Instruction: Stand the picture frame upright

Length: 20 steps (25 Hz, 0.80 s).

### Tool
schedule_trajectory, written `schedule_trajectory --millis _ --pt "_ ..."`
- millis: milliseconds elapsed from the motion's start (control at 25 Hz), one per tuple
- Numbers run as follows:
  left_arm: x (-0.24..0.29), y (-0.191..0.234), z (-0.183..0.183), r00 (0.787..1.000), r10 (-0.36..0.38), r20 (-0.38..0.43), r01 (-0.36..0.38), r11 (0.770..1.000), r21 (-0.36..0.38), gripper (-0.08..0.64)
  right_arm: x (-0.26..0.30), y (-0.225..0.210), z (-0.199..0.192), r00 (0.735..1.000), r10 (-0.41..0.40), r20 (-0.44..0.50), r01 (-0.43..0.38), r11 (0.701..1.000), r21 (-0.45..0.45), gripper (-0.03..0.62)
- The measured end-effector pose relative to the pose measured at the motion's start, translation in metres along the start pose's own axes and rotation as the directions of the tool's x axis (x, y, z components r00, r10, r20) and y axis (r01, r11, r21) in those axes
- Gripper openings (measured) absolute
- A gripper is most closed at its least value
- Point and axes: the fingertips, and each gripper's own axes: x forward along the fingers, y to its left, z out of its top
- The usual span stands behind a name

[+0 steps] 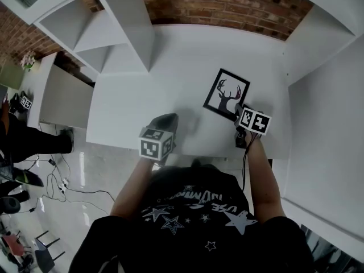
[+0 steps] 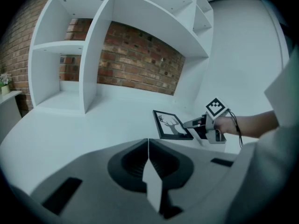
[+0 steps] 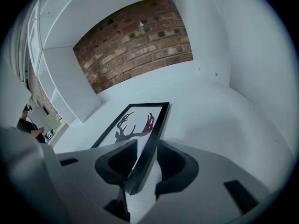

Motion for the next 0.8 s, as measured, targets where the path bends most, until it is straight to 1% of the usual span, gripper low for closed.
schedule_trajectory --millis 160,320,440,480,640,800 --pt "0.000 0.002 -0.004 1.000 0.022 0.008 -0.022 1.000 -0.012 0.020 0.012 -0.001 -0.002 0.999 -0.025 -0.041 0.024 0.999 -0.032 0.135" --pt "-0.009 0.005 -0.012 0.999 0.043 0.010 -0.042 0.999 -0.032 0.020 0.012 0.000 -0.006 0.997 -0.050 -0.051 0.047 0.998 -0.042 0.130" --pt "-0.014 0.009 -0.019 0.998 0.056 0.009 -0.056 0.998 -0.043 0.020 0.012 0.001 -0.007 0.998 -0.034 -0.060 0.033 0.999 -0.004 0.112" --pt "-0.016 0.009 -0.020 0.998 0.058 0.013 -0.057 0.997 -0.048 0.020 0.012 0.003 -0.008 0.997 -0.024 -0.068 0.023 1.000 -0.005 0.109" --pt "-0.022 0.005 -0.025 0.999 0.052 0.003 -0.052 0.996 -0.067 0.020 0.011 0.012 -0.013 0.996 0.005 -0.090 -0.008 0.999 -0.041 0.101" --pt "-0.031 0.005 -0.028 0.998 0.065 -0.011 -0.066 0.996 -0.061 0.020 0.009 0.020 -0.019 0.995 0.022 -0.100 -0.028 0.998 -0.064 0.100"
